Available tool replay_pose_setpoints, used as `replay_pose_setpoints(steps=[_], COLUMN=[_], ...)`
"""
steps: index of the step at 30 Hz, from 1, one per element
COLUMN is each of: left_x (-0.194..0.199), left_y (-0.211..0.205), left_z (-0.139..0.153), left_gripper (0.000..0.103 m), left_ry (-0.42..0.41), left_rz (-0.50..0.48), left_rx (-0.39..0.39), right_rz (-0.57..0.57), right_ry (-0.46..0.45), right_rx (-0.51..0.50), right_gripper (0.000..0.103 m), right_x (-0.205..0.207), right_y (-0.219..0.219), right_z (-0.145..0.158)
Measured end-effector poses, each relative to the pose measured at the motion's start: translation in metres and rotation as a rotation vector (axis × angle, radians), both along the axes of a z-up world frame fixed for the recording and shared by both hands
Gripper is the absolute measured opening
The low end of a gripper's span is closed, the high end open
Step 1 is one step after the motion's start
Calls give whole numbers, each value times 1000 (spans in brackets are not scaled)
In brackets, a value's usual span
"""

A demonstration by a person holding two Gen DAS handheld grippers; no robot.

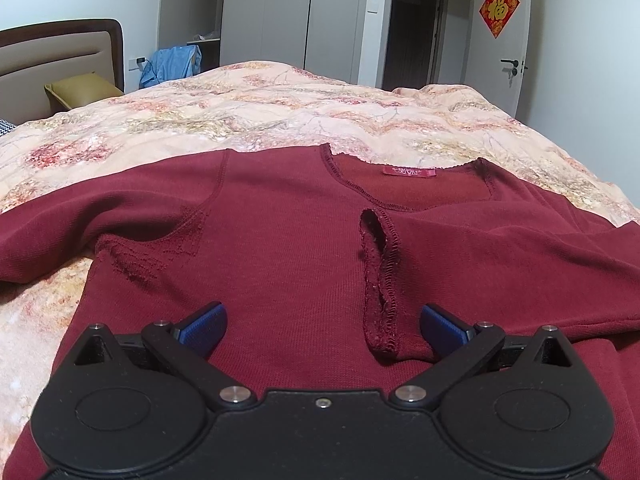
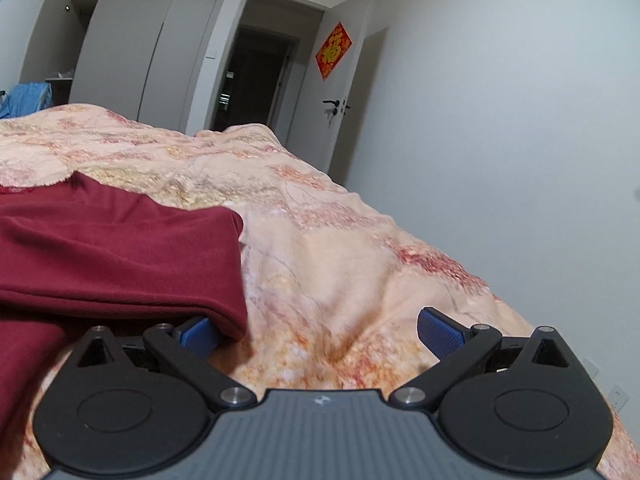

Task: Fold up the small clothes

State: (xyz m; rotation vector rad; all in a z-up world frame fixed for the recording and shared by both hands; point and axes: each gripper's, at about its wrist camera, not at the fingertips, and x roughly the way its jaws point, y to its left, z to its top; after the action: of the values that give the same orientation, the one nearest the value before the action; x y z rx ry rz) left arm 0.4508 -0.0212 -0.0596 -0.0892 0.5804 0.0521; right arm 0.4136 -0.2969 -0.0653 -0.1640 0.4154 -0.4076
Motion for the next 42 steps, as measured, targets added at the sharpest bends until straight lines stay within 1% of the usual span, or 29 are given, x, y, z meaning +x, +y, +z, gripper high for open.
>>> replay_pose_setpoints(steps=[2,4,6,9,12,15,17,19,22,24,27,30,33,35,36,38,39,40,42], left_x=[0,0,-1,-2,-7,-18,-33,-51,-81,-100,-127,-151,-175,-188,-195,-203,-207,-209,-209], left_y=[0,0,1,2,8,20,30,42,72,98,148,199,247,278,293,316,324,329,330], left_z=[0,0,0,0,6,22,35,48,65,73,76,71,62,55,51,43,40,38,35], left_gripper=[103,103,103,103,103,102,102,103,103,103,103,103,103,102,102,100,99,97,91], left_ry=[0,-3,-7,-16,-24,-8,-12,-22,-33,-41,-25,-3,-10,-13,-22,-47,-60,-77,-113], left_rz=[0,0,1,1,-6,-7,1,5,54,105,244,396,544,641,676,714,728,740,773], left_rx=[-1,-3,-9,-16,-49,-108,-136,-141,-137,-145,-176,-185,-203,-257,-304,-409,-449,-480,-506], right_rz=[4,23,54,77,85,132,169,195,275,342,460,568,657,738,784,882,932,977,1033], right_ry=[23,29,36,75,48,-1,-39,-57,-61,-59,-48,-46,-30,-19,-9,18,33,48,69], right_rx=[-9,6,54,144,209,267,282,282,288,300,315,278,227,225,235,277,301,316,289], right_gripper=[103,103,103,103,103,103,103,103,103,103,103,103,103,103,103,103,103,103,103], right_x=[3,3,-1,-7,-23,-45,-59,-69,-81,-89,-99,-108,-118,-127,-133,-144,-150,-155,-165], right_y=[2,1,-4,-12,-16,-19,-17,-11,3,14,32,52,72,83,87,91,93,95,105], right_z=[-3,-3,-1,-3,-1,5,14,24,37,41,46,54,67,76,80,87,90,92,95])
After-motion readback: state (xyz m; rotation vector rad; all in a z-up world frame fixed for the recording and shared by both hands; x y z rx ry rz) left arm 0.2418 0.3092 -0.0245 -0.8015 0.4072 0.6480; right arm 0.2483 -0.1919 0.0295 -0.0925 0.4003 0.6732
